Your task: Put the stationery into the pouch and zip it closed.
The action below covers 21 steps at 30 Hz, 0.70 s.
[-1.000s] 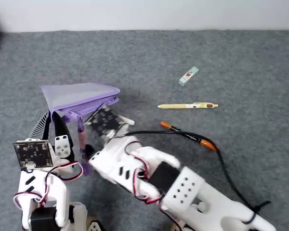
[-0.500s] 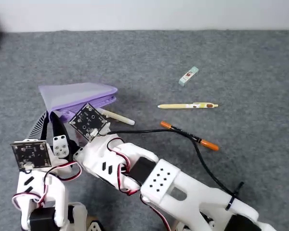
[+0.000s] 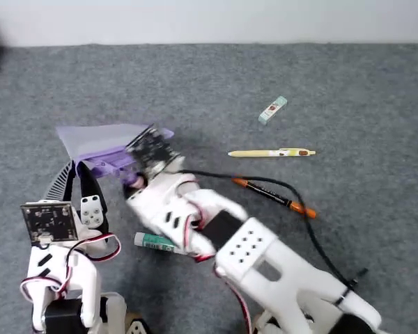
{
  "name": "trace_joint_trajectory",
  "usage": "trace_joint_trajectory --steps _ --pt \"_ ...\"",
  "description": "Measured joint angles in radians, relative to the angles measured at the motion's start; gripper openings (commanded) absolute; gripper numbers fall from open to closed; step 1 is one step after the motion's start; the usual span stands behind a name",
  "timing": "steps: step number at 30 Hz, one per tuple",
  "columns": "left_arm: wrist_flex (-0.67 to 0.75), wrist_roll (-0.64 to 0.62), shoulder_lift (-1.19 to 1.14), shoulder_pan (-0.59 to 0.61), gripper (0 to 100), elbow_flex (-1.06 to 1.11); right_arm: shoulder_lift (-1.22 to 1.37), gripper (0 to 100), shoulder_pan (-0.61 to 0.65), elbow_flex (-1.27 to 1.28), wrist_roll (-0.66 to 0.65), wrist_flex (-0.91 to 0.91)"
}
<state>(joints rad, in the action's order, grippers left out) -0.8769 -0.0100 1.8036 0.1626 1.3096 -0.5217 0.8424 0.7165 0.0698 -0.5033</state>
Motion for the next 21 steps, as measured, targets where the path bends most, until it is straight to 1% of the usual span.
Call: trace_joint_trajectory --steps 3,8,16,18,21 --pt "0.000 0.000 0.000 -0.002 1 0.000 -0.046 0.8 -0.084 0.002 -0.005 -0.049" --pt "0.000 0.000 0.000 -0.003 1 0.000 -0.081 0.8 -0.212 0.035 -0.055 -0.081" --pt "0.000 0.000 -0.002 0.002 1 0.000 -0.086 0.8 -0.364 0.044 -0.075 -0.081" --pt "0.000 0.000 0.000 -0.003 1 0.000 -0.081 0.8 -0.411 0.064 -0.103 -0.083" --pt "0.000 -0.002 -0.002 -0.003 1 0.002 -0.089 0.8 -0.439 0.080 -0.143 -0.083"
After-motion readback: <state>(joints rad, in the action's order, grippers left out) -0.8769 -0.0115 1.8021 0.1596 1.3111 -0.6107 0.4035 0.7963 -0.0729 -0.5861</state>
